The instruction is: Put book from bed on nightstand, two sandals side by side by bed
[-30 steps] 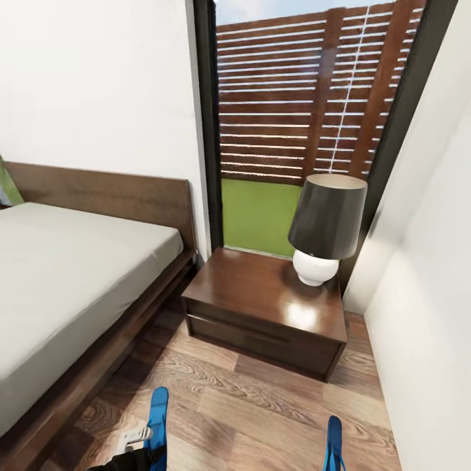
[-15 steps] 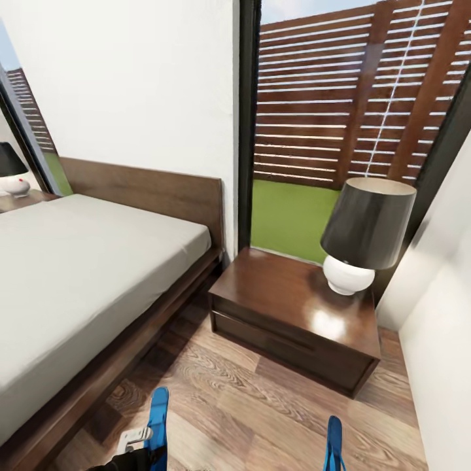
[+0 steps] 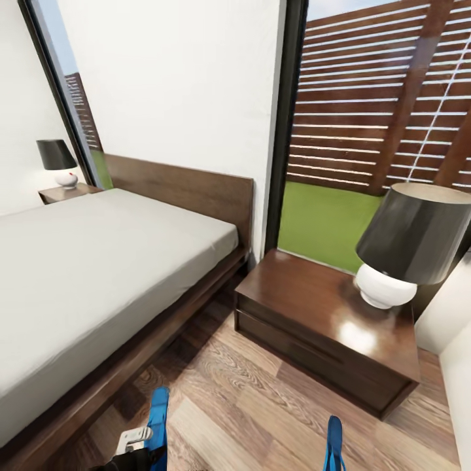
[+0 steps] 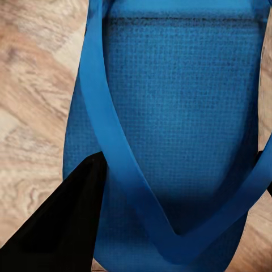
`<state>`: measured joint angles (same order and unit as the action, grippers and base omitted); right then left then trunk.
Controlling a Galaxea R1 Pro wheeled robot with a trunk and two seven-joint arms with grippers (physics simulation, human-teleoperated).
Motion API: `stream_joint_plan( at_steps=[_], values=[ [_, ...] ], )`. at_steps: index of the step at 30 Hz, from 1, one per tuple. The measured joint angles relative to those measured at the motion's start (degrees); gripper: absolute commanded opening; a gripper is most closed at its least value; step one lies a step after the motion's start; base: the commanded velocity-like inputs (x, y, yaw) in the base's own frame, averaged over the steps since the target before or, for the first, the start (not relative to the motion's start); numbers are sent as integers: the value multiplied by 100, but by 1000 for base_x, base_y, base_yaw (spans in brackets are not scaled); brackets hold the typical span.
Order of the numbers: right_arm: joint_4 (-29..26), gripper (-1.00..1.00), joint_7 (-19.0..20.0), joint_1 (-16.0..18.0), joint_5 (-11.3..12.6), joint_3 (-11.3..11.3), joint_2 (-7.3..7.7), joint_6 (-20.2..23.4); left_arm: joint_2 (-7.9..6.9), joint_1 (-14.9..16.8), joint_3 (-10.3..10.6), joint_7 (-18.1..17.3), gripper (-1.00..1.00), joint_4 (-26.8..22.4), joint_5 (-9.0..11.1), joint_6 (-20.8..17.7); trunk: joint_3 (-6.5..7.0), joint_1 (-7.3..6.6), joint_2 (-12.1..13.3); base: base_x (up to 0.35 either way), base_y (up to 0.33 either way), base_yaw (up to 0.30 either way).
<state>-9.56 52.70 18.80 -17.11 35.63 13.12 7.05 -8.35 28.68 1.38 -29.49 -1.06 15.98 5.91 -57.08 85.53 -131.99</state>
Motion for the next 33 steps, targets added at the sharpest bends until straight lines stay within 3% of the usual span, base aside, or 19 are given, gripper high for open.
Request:
stream_joint_plan(
  at_steps=[33],
  values=[
    [0,-100,0,0,-17,0,0,0,-1,0,2,0,-100,0,-1,0,0,0,0,0,0,289]
  ],
)
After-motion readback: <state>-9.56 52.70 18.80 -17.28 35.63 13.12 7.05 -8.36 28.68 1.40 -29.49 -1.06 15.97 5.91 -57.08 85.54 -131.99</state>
